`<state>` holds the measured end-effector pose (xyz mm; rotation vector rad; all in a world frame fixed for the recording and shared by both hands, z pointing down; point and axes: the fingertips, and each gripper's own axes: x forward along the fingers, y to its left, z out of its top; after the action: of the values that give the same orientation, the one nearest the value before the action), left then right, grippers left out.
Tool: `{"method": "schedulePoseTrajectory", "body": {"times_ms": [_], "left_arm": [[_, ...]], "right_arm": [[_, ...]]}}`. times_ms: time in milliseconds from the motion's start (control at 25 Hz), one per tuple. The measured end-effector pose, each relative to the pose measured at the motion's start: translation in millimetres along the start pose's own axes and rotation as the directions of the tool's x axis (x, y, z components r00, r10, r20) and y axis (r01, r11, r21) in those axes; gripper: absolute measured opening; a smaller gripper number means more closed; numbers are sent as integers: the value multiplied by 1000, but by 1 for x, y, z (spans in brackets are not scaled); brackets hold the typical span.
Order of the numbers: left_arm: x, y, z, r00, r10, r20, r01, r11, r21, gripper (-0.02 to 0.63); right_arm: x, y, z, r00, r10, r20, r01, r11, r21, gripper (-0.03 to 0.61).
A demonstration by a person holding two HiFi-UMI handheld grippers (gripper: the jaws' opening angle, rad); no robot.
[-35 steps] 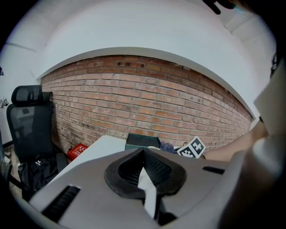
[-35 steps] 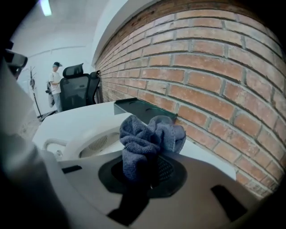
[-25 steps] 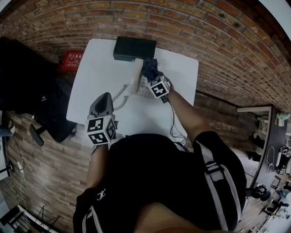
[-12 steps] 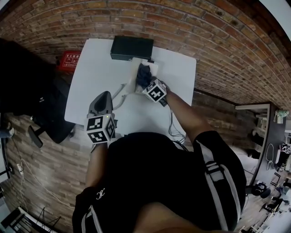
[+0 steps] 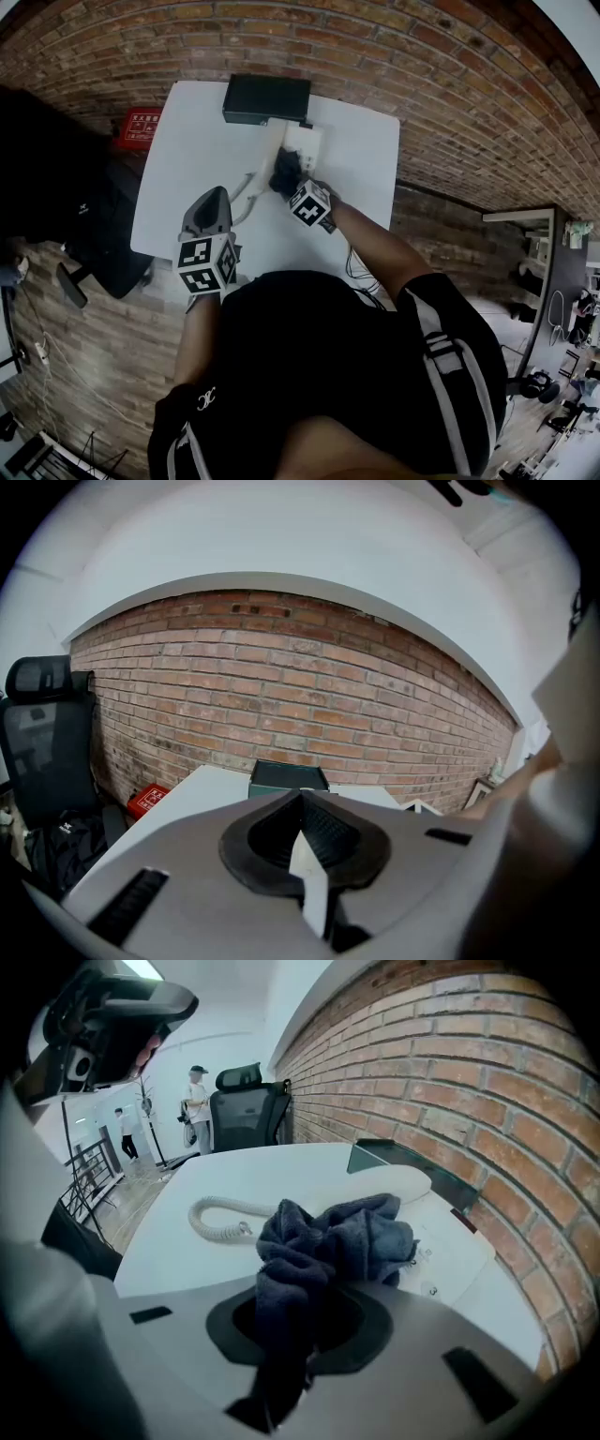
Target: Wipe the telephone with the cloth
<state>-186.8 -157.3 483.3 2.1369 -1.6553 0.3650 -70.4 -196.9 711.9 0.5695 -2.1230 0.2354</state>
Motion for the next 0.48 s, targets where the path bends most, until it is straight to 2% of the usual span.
{"method": "schedulePoseTrajectory", "body": {"times_ms": [360,480], "left_arm": [[-1,3,-2,1000,0,2,0,1000,-8,0],[-2,3,-2,1000,4,2,-4,1000,-11,0]], "right_arm": [[-2,4,1,999,-39,4,39,999,3,38],[-4,9,-3,1000,-25,5,25,1000,-16,38]]}}
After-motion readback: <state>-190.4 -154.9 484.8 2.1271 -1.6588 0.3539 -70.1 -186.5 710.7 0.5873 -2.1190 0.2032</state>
